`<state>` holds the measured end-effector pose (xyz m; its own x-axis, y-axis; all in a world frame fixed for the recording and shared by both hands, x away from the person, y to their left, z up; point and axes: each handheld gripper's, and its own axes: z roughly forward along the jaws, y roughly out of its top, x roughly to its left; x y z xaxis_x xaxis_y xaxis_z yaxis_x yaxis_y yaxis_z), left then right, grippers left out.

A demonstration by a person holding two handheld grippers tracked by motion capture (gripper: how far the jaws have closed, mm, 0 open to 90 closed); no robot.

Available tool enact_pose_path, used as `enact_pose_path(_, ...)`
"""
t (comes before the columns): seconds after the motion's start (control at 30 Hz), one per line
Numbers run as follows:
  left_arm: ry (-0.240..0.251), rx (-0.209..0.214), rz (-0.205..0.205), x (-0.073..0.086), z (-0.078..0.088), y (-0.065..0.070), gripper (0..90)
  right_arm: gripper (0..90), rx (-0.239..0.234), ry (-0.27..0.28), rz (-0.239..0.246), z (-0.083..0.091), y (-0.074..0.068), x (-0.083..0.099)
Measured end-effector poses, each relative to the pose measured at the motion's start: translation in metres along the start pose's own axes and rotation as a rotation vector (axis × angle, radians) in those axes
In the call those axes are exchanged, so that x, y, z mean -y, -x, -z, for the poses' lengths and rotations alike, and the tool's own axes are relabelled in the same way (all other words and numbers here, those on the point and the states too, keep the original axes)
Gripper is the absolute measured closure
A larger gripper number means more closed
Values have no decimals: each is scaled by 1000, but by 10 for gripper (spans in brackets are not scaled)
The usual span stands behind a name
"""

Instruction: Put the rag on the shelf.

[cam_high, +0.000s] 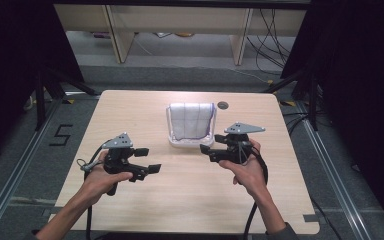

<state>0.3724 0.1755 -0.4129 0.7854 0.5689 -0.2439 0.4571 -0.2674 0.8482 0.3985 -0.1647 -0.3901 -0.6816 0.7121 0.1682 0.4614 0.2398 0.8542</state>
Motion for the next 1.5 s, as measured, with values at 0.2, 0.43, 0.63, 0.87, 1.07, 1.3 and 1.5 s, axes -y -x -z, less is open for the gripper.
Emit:
enact_pose_path(0.2, -9, -4, 6, 13, 1, -2, 193, 323, 0, -26, -10, -3, -7, 8)
enact_pose_path(0.43, -27, -15, 2, 26, -2, 1, 192, 324, -4, -40, -13, -7, -10, 21)
enact_pose_path(0.63, -16, -4, -19, 34, -4, 5, 192, 323, -10, -46, 8, -11, -11, 28)
enact_pose_path(0.87, -42, 5, -29, 46, 1, 10, 194, 322, -19, -60, -27, -9, -19, 40)
enact_pose_path(1.07, -51, 9, -37, 55, 2, 15, 197, 321, -6, -67, -19, -6, -18, 53)
enact_pose_path(1.3, -57, 15, -36, 71, 1, 21, 190, 320, 9, -98, -22, -6, -22, 70)
enact_pose_path(1.5, -66, 4, -54, 82, 2, 25, 161, 284, -9, -114, -9, -5, -24, 84)
